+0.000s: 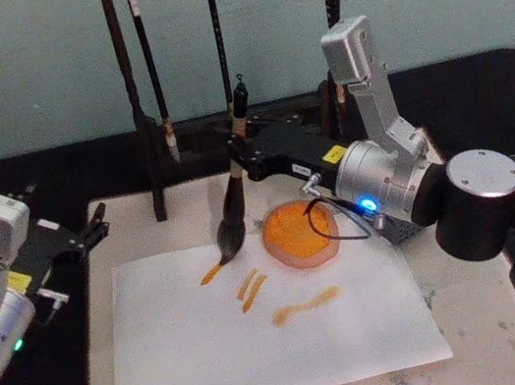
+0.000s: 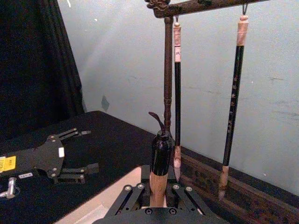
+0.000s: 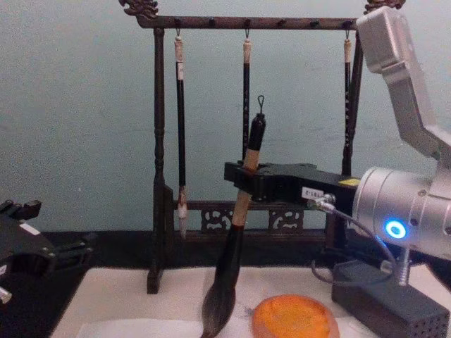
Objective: Pick up the brush from the inkstone, write on the paper, then place the brush back to its original position.
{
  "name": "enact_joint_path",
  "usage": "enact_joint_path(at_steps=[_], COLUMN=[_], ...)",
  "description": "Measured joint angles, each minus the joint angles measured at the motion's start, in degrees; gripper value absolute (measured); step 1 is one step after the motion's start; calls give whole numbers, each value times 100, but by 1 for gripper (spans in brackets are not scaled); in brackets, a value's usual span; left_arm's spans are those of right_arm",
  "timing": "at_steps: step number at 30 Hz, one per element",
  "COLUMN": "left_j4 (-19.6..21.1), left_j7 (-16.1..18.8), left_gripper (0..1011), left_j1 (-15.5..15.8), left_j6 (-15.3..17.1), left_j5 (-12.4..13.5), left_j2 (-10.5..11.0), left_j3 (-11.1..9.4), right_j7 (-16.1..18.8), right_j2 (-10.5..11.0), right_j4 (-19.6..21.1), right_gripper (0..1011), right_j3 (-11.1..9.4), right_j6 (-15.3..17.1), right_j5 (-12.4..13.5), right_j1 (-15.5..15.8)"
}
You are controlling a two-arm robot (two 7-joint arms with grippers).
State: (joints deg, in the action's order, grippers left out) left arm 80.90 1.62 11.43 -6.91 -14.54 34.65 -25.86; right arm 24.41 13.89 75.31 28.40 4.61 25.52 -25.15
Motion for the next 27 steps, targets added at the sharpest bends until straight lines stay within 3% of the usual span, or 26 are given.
enact_joint_path(at_steps=[27], left_j4=[0], left_j7=[0], left_gripper=[1001], left_j1=[0], left_j6=[0], left_j5=[0], left_j2=[0], left_j3=[0], right_j7=[-71], right_j2=[58], right_j4=[349], right_gripper=[178], right_j3=[-199], right_j6=[-5], right_j5=[-4], right_j1=[124])
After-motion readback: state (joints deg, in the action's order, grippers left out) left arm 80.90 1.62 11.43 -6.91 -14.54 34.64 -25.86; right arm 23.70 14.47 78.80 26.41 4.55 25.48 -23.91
